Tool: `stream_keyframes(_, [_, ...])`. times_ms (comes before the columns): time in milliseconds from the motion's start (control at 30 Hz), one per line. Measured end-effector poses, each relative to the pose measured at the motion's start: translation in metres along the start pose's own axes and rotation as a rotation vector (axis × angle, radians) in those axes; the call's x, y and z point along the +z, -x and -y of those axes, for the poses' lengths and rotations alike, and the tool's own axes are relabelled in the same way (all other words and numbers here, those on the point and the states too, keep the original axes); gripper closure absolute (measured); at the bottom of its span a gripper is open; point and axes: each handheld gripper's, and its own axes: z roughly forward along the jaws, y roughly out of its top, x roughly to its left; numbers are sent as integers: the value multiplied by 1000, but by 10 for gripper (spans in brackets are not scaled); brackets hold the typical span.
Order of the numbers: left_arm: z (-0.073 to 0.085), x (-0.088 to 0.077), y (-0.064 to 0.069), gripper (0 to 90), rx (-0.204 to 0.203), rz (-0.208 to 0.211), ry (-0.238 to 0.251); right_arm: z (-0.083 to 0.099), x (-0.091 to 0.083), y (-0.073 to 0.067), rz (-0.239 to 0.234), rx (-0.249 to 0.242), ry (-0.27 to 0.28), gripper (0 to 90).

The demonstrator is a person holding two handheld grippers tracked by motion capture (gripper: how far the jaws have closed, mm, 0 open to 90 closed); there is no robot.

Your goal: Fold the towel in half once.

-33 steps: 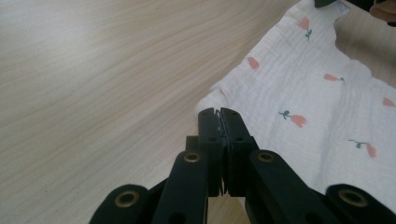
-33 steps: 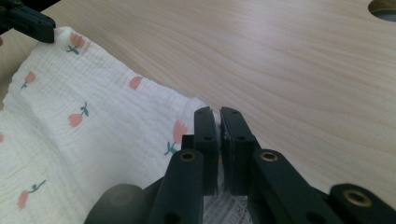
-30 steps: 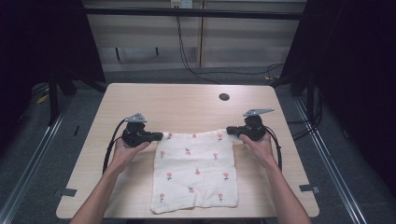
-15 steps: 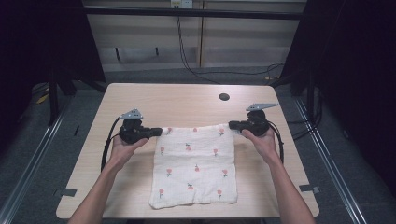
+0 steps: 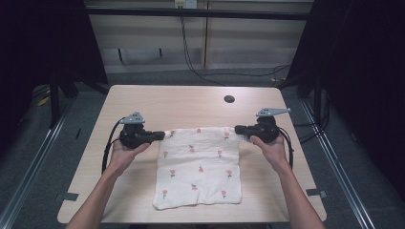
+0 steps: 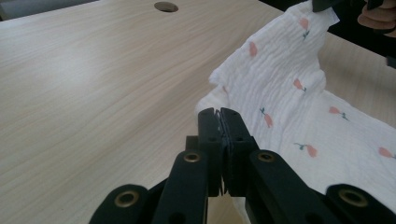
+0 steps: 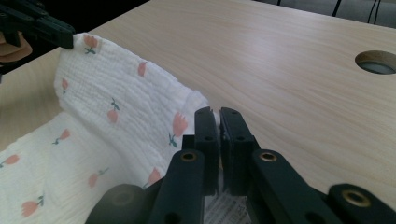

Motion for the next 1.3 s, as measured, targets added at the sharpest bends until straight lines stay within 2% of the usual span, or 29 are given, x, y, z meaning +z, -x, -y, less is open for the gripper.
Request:
stream_keyframes(333, [-1, -20, 22, 884, 55, 24, 30, 0, -23, -21, -27, -55, 31, 861])
stream_keyframes(500, [7, -22, 27, 884, 47, 28, 32, 4, -30, -30, -47, -63, 20, 861])
stream_keyframes(667, [19, -22, 29, 884, 33, 39, 25, 17, -32, -36, -59, -64, -9, 860])
stream_keyframes(767, [23, -24, 36, 884, 53, 24, 27, 23, -35, -40, -63, -73, -13, 859])
stream_keyframes(867, [26, -26, 43, 884, 66, 42, 18, 27, -41, -44, -62, -76, -3, 857])
stream_keyframes(1033, [33, -32, 48, 884, 78, 54, -6, 36, -48, -54, -72, -87, -15, 857])
stream_keyframes(1133, [42, -30, 53, 884, 69, 64, -31, 44, -46, -61, -98, -100, -51, 853])
stream_keyframes(1300, [53, -26, 67, 883, 92, 87, -79, 54, -46, -70, -114, -113, -90, 853])
